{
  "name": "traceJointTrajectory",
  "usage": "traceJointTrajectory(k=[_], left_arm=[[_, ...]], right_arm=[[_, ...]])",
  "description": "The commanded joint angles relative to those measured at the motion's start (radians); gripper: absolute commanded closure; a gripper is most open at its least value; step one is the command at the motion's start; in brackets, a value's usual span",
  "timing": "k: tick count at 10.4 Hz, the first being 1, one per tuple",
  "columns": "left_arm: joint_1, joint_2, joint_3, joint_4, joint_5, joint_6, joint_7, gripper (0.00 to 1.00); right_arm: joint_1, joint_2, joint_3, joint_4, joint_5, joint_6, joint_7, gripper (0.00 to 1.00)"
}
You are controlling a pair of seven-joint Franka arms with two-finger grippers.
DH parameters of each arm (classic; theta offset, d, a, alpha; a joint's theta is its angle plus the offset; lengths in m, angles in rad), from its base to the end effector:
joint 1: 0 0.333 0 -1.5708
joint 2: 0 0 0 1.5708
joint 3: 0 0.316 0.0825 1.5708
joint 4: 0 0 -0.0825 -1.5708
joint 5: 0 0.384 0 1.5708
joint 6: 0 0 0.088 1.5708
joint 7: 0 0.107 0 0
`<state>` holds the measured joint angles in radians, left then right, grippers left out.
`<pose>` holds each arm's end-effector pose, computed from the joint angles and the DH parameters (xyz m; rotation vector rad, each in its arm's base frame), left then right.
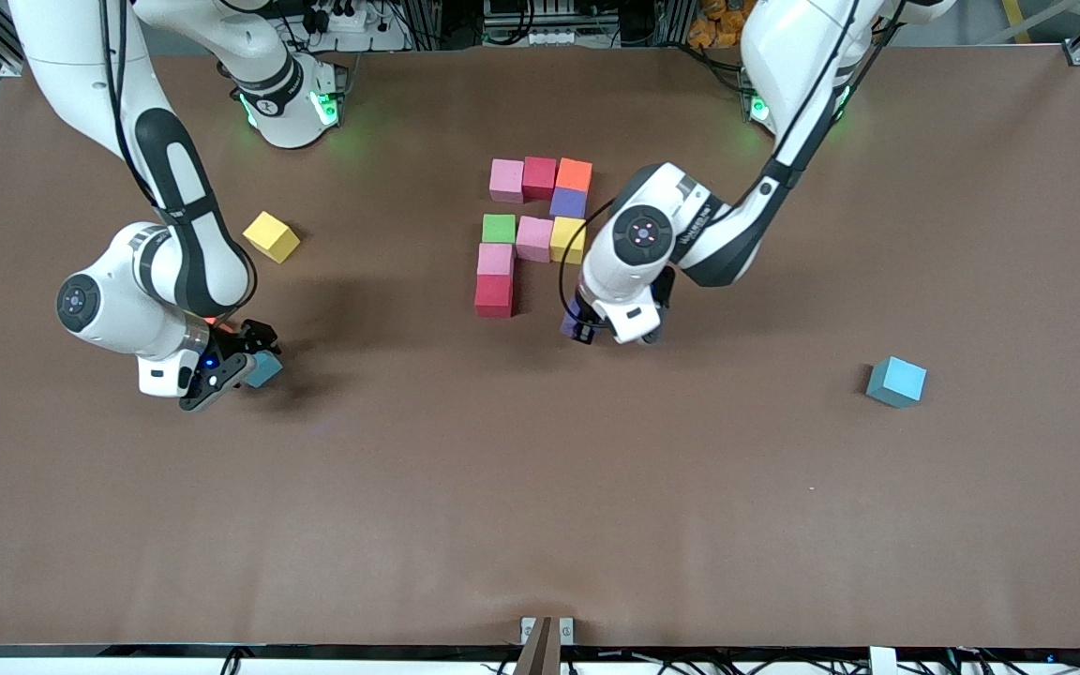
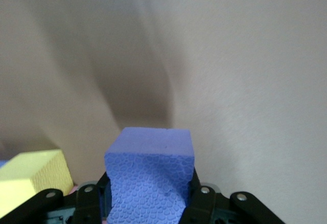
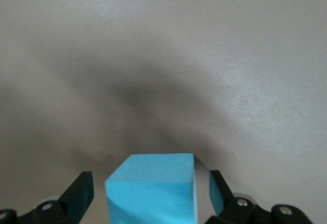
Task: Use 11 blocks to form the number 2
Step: 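Carry the purple cube with the left gripper while the right gripper grasps cyan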
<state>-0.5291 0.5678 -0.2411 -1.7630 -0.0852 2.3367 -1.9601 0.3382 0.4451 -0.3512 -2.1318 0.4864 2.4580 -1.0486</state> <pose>0.4858 -0.4535 0.2535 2.4578 1.8422 -0.2811 0.5640 -0.0095 0.2007 -2.8210 -0.9828 -0.0221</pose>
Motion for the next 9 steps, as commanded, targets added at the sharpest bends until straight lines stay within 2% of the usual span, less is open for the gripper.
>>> traceJointTrajectory(k=[1,3,5,7,9], left_arm=[[-0.048,0.026,-0.003,-0.003,0.019,0.076,-0.144,0.98],[-0.11,0.043,0.008,0.002,0.036,0.113,-0.227,0.97],[-0.124,0.055,0.009,0.0,0.073,0.118,-0.267,0.97],[-0.143,0.079,0.009,0.007,0.18,0.13,-0.391,0.97],[-0.144,0.087,0.009,0.01,0.191,0.159,-0.418,0.97]], right_arm=[[-0.021,-0.008,0.015,-0.023,0.023,0.032,-0.048,0.0],[-0.022,-0.009,0.014,-0.037,0.023,0.033,-0.048,0.0],[-0.022,-0.009,0.012,-0.039,0.023,0.032,-0.048,0.03],[-0.021,-0.009,0.012,-0.039,0.023,0.029,-0.05,0.33],[-0.021,-0.009,0.012,-0.039,0.021,0.025,-0.051,0.49]])
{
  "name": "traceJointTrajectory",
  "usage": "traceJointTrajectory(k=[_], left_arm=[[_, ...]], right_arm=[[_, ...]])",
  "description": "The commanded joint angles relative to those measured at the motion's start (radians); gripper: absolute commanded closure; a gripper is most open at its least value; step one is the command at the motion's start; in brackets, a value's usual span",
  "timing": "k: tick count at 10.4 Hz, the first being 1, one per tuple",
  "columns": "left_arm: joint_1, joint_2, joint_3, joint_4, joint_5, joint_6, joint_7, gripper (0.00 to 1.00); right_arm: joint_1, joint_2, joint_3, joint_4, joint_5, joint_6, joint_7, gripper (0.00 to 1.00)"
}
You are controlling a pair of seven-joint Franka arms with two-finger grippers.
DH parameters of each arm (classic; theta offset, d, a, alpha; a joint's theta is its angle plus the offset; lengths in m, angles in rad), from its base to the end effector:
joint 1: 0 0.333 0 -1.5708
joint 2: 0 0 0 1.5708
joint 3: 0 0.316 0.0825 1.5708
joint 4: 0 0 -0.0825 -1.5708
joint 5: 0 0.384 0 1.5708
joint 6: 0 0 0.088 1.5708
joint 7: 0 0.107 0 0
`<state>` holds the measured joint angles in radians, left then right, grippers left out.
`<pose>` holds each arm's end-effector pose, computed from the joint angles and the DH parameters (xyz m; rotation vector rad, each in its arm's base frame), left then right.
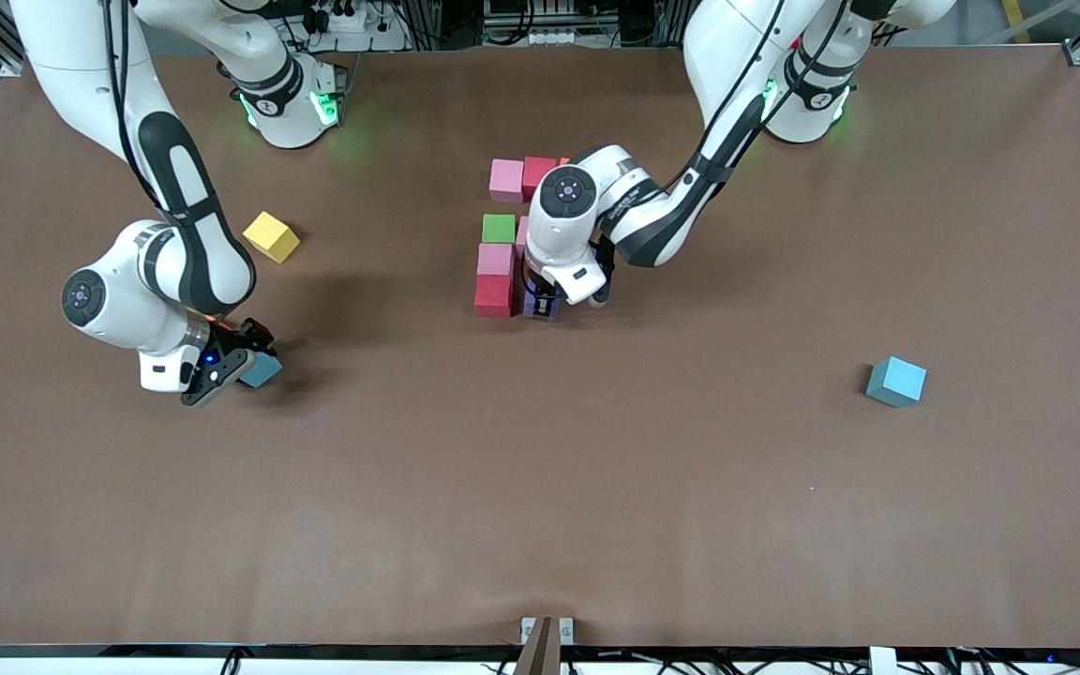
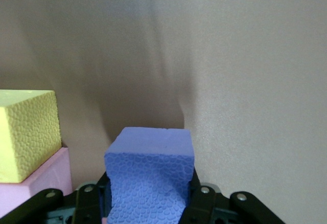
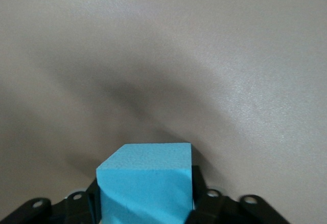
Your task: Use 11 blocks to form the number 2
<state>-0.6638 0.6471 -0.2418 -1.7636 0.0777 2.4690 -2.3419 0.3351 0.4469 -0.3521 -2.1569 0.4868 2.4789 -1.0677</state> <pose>0.4248 -0.5184 0.2136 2.3137 2.0092 -0.1478 0.5560 -0.0144 0.1927 -2.8231 -0.9961 -0.0109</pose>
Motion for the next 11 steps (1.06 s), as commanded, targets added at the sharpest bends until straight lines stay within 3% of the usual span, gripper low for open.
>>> traceJointTrajectory(k=[1,4,11], left_arm=[[-0.011,0.008,0.01,0.01,0.028,0.028,-0.049,0.97],[-0.022,0.009,0.012,0.012,0.031,0.028,-0.083,0.97],[-0.027,0.025,0.012,0.039,0.024,0.027,-0.102,0.97]], right_arm=[[-0.019,-0.011,0.013,-0.014,0.021,0.002,-0.031,0.54],[-0.015,-0.016,0.013,-0.008,0.021,-0.008,-0.029,0.59],[0.01,-0.019,0.019,0.035,0.022,-0.046,-0.012,0.59]])
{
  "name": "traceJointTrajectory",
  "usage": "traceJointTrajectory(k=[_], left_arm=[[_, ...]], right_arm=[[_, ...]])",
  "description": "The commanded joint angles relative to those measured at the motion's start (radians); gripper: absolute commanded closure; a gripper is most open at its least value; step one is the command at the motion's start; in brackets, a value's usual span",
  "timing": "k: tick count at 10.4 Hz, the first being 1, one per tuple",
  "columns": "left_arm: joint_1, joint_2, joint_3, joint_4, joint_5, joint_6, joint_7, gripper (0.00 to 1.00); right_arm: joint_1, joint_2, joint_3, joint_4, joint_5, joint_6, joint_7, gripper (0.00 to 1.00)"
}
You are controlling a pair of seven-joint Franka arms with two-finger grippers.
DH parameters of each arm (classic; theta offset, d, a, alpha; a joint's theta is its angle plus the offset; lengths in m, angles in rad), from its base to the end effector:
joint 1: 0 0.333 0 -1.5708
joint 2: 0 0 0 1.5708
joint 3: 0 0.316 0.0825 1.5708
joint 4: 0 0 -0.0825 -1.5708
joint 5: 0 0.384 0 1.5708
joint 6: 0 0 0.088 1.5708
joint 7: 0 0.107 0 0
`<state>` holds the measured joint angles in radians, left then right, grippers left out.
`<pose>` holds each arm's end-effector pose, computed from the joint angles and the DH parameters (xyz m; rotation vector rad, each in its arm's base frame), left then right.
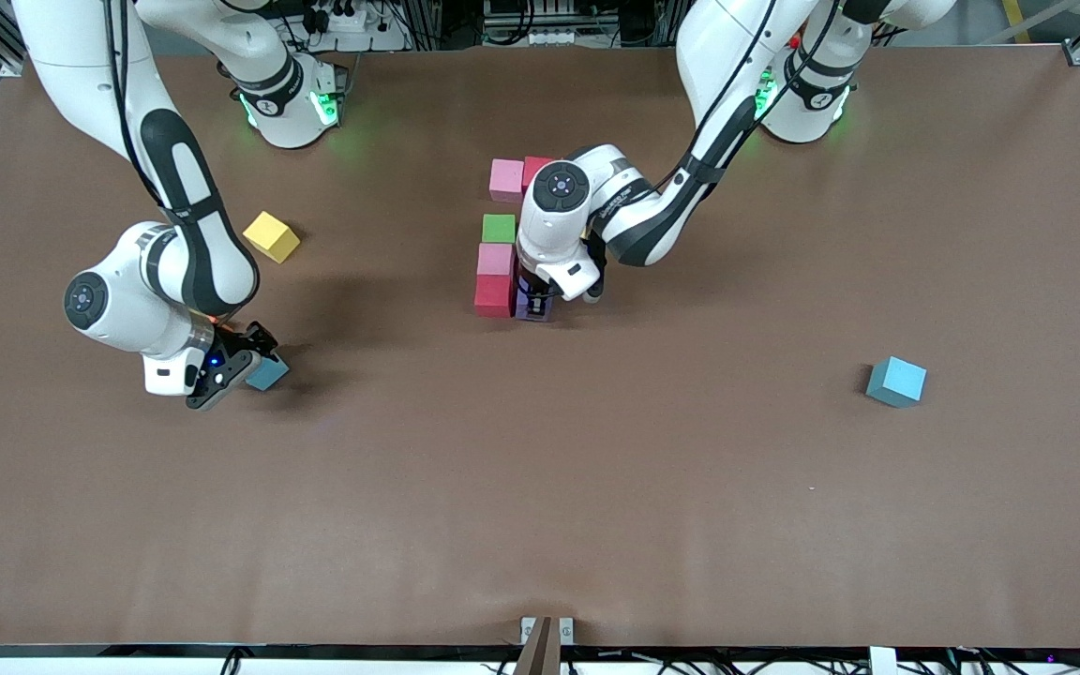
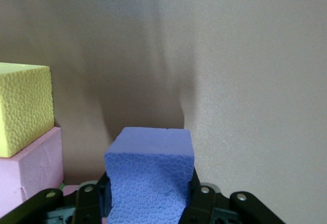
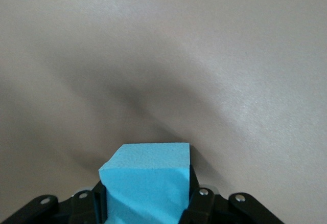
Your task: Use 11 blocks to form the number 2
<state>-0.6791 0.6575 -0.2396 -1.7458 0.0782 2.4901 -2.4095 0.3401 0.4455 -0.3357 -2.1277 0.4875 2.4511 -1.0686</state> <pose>0.4228 -0.5285 0.2160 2.2375 2.0575 -0.1551 0.5646 0.0009 0.2002 -2.7929 -1.0302 -0.0204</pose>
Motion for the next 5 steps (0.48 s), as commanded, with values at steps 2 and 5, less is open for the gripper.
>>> traceJointTrajectory(k=[2,5], left_arm=[[-0.013,0.019,0.01,0.023,0.023,0.006,-0.034,0.97],[-0.013,0.03,0.01,0.04,0.021,0.004,-0.036,0.97]], right_arm=[[0.019,-0.013,0.007,0.02,0.023,-0.018,0.001,0.59],[0.051,-0.013,0.009,0.029,0.023,-0.018,0.045,0.59]])
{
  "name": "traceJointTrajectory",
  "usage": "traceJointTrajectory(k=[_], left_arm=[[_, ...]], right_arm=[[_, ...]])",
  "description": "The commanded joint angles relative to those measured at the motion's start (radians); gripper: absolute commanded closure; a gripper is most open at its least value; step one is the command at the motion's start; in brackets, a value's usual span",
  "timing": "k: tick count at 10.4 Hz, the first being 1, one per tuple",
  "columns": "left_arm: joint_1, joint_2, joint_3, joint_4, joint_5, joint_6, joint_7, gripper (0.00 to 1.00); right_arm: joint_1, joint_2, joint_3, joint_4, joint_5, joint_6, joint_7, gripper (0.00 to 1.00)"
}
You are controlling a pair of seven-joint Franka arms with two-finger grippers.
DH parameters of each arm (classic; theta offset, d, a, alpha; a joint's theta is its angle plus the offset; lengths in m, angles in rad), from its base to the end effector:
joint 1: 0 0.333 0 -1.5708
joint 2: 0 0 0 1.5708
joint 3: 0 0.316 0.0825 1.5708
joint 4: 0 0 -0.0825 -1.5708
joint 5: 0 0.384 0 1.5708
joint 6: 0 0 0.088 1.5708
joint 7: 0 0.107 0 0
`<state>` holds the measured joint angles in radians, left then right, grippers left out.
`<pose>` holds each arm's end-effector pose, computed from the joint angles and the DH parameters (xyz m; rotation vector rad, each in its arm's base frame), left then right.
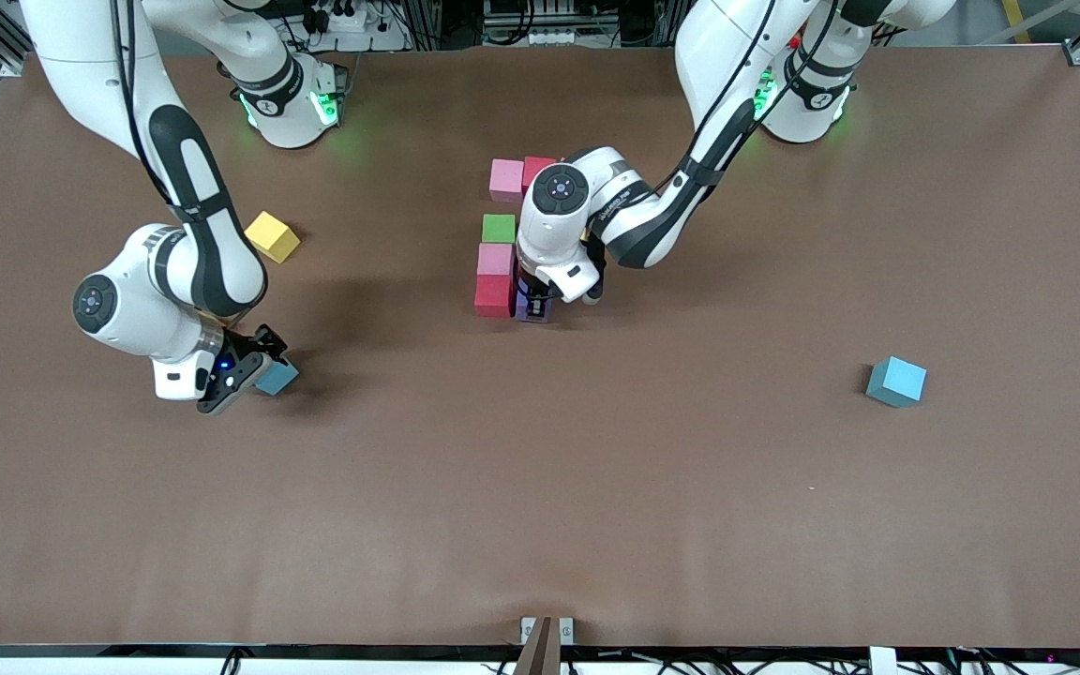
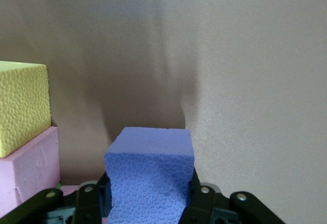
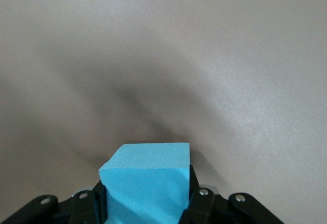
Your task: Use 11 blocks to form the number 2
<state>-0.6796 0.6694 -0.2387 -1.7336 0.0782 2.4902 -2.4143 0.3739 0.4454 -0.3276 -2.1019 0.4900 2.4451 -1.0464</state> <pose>0.4249 -0.5300 0.2131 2.2302 2.0649 -0.1579 0.5731 0.0269 0.2084 -2.7791 -1.0616 -0.0430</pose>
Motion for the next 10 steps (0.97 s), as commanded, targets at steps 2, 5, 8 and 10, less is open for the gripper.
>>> traceJointTrajectory(k=[2,5,8,10], left_arm=[[-0.011,0.021,0.009,0.034,0.021,0.004,-0.029,0.97],[-0.009,0.021,0.009,0.034,0.023,0.004,-0.028,0.97],[-0.009,0.026,0.009,0.035,0.021,0.004,-0.023,0.97],[-0.009,0.027,0.009,0.035,0.021,0.004,-0.023,0.97]], right_arm=[[0.025,-0.017,0.021,0.031,0.021,-0.047,0.07,0.59],[0.074,-0.017,0.022,0.068,0.021,-0.095,0.161,0.59],[0.112,-0.019,0.022,0.097,0.021,-0.109,0.203,0.59],[0.118,-0.02,0.021,0.126,0.019,-0.174,0.241,0.59]])
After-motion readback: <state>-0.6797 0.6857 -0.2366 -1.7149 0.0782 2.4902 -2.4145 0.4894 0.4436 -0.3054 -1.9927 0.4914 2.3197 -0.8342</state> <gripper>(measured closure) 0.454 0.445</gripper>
